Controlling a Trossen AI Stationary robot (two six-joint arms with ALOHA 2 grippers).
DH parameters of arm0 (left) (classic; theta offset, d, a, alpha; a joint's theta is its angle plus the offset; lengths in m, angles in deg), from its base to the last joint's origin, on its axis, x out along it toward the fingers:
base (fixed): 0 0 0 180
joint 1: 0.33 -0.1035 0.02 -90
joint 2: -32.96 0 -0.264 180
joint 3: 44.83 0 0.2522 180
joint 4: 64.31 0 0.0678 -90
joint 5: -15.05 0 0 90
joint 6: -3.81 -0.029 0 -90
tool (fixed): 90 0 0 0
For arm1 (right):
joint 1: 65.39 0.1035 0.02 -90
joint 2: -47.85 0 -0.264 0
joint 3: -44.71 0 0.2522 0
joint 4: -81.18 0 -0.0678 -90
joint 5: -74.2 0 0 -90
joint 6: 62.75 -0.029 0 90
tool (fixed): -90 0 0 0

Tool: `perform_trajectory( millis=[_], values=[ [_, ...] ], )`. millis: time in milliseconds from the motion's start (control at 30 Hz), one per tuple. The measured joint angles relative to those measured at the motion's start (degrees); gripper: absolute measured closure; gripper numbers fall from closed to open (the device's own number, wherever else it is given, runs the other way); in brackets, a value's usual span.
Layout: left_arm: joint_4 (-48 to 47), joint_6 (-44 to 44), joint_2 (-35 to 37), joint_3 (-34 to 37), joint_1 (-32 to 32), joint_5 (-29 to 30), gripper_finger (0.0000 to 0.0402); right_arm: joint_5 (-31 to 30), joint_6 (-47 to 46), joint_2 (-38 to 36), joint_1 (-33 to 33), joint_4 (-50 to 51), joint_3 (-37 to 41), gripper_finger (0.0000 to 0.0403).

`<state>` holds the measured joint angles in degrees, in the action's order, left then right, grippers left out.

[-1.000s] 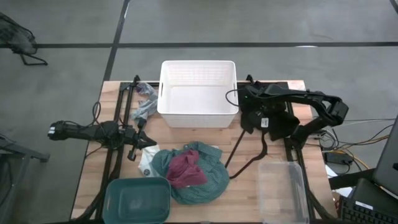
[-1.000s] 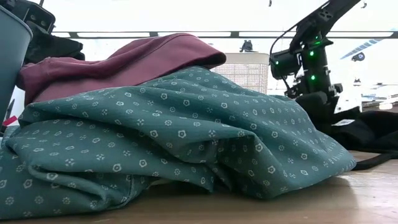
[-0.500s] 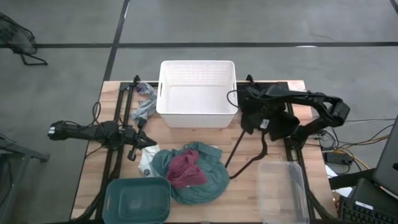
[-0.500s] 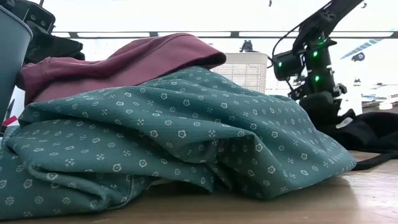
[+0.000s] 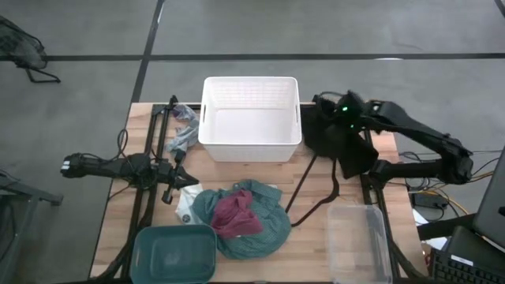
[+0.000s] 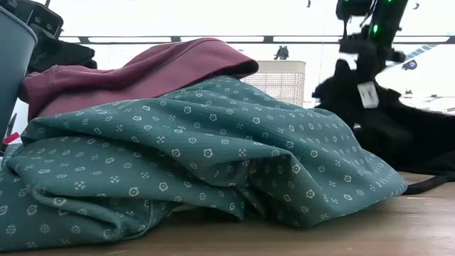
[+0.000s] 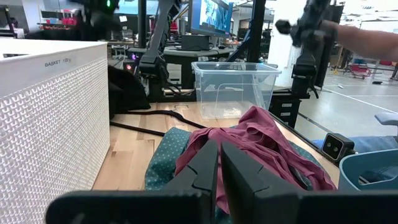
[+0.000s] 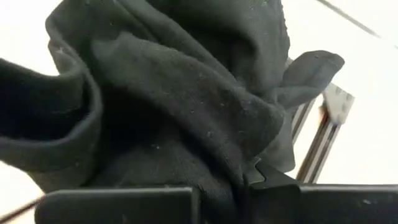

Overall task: Pick & Place Cloths
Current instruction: Put the black shirt into the white bin

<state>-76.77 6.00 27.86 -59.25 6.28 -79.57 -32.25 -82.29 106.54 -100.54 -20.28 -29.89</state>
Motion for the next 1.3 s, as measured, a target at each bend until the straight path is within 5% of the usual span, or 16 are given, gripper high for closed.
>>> perform_trajectory(
  millis=[267,667,1067,1300],
  values=[
    [0.0,0.0,0.0,0.0,0.0,0.0,0.0376,0.0,0.2,-3.8,0.0,0.6,-14.4,0.0385],
    [0.0,0.0,0.0,0.0,0.0,0.0,0.0376,3.4,3.5,1.9,0.0,-2.6,-37.7,0.0385],
    [0.0,0.0,0.0,0.0,0.0,0.0,0.0376,16.8,1.5,6.4,5.3,-10.2,-49.1,0.0385],
    [0.0,0.0,0.0,0.0,0.0,0.0,0.0376,18.2,2.0,8.8,10.4,-18.5,-53.3,0.0385]
  ],
)
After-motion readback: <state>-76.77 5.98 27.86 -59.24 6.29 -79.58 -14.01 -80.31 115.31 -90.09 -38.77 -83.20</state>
